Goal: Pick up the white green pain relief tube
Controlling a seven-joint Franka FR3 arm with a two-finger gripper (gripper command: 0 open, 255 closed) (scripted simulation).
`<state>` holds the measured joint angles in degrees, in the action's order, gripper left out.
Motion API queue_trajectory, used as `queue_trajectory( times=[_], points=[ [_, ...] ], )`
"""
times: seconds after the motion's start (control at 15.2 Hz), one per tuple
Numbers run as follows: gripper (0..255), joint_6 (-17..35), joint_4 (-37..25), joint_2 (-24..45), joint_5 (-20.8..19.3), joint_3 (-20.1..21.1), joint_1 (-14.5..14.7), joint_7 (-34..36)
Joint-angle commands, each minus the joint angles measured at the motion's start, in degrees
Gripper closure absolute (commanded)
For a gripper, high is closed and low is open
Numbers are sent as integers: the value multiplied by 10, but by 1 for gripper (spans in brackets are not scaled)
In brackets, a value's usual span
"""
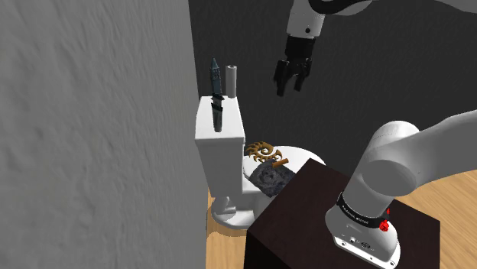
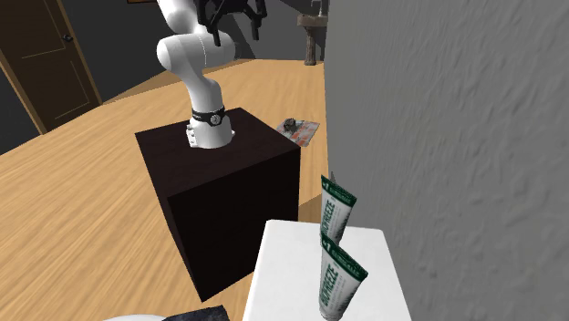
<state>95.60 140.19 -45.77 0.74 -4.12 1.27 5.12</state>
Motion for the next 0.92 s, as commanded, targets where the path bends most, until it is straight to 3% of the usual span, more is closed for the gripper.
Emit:
queue_trajectory(
  times=[0.0, 0.86],
  points=[
    [0, 0, 0, 0, 0, 0, 0, 0],
    [0, 158, -130, 302, 18, -7, 7, 13]
  ],
)
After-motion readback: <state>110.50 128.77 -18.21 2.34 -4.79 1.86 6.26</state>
